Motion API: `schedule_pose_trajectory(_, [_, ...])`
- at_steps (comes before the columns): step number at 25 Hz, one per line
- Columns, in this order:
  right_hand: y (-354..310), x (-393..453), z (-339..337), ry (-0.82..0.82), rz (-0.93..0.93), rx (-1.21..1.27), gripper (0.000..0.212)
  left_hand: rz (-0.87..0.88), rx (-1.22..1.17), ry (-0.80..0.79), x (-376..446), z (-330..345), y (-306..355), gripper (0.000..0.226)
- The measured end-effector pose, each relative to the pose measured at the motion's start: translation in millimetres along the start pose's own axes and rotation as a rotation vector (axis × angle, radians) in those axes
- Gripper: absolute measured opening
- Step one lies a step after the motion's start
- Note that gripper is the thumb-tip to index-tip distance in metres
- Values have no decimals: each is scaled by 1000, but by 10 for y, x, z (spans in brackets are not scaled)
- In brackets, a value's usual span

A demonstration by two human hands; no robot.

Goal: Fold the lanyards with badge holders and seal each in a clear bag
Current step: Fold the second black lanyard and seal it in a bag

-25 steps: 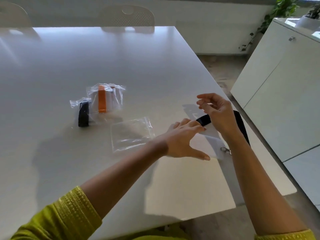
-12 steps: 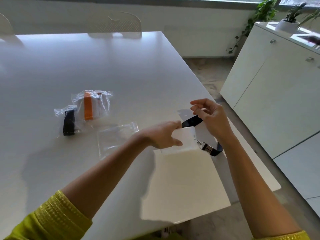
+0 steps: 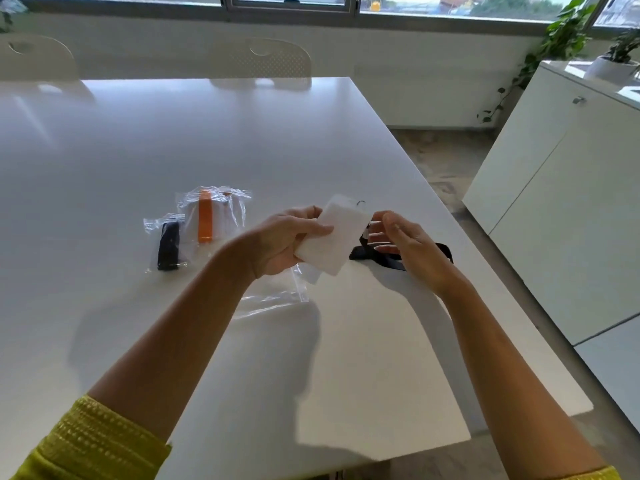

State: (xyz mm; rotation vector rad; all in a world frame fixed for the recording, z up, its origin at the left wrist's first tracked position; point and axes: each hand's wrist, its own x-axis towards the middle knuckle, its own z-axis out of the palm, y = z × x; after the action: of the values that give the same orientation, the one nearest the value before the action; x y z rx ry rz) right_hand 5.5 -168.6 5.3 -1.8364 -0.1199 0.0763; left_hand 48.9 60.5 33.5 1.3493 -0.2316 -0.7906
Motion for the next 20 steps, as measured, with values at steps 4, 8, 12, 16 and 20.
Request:
schedule_pose_trajectory(4, [-5, 65, 203, -80, -107, -51, 30, 52, -116, 0, -65, -34, 55, 56])
schedule_pose_trajectory(8, [-95, 123, 355, -18, -129, -157, 23, 145, -228, 106, -88, -25, 84, 43])
schedule_pose_trajectory(12, [-183, 115, 490, -41, -136, -203, 33, 242, -361, 188, -69, -45, 95, 41])
schedule_pose_trajectory(16, [-197, 121, 542, -18, -136, -190, 28, 326, -399, 384, -66, -115, 121, 25])
schedule_pose_trajectory(20, [-234, 113, 502, -26, -129, -137, 35, 389, -480, 550, -52, -151, 26, 22])
